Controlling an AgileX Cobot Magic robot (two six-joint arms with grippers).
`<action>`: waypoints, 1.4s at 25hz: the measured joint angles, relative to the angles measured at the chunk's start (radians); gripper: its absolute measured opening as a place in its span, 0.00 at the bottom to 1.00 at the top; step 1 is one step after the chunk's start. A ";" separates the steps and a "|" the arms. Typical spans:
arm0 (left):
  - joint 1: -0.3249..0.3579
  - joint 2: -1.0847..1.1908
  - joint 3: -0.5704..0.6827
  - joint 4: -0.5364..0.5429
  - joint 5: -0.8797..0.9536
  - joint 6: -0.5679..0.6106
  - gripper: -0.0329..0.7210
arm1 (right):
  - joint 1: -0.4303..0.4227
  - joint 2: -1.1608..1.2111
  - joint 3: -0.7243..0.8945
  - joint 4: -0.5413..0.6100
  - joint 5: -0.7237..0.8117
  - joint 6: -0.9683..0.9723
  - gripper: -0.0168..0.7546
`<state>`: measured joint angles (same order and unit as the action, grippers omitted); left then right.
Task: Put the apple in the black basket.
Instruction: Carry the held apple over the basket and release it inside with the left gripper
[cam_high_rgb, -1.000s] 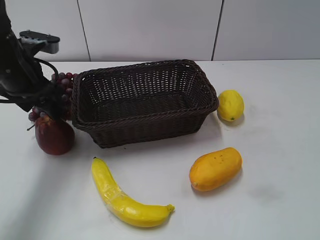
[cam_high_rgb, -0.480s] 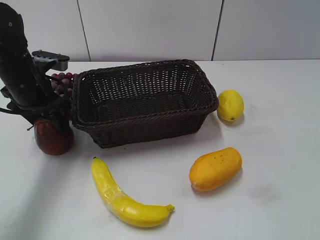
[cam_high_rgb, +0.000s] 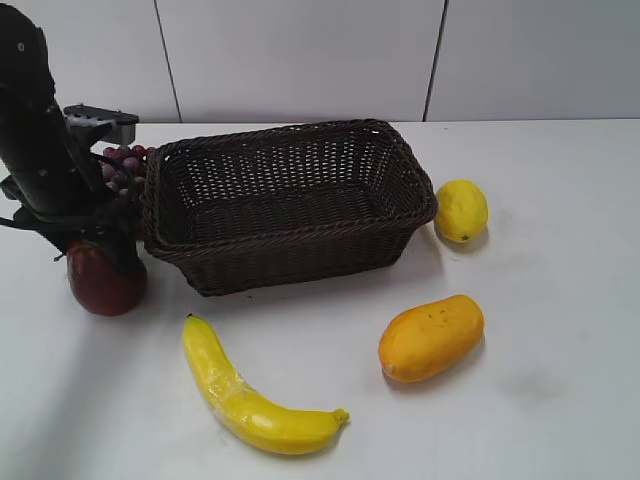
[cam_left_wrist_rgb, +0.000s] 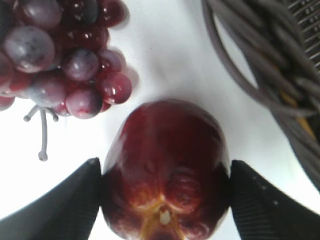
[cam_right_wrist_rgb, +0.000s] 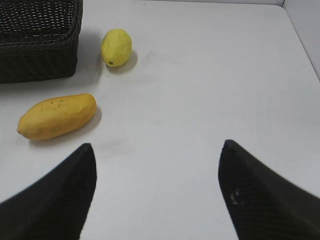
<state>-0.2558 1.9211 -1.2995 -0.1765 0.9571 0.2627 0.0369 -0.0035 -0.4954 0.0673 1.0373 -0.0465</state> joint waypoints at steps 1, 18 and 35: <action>0.000 -0.009 0.000 0.000 0.007 0.000 0.80 | 0.000 0.000 0.000 0.000 0.000 0.000 0.76; -0.135 -0.102 -0.516 0.139 0.186 0.000 0.79 | 0.000 0.000 0.000 0.000 0.000 0.000 0.76; -0.291 0.318 -0.682 0.123 0.072 0.000 0.79 | 0.000 0.000 0.000 0.000 0.000 0.000 0.76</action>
<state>-0.5464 2.2395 -1.9813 -0.0531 1.0289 0.2627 0.0369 -0.0035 -0.4954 0.0673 1.0373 -0.0465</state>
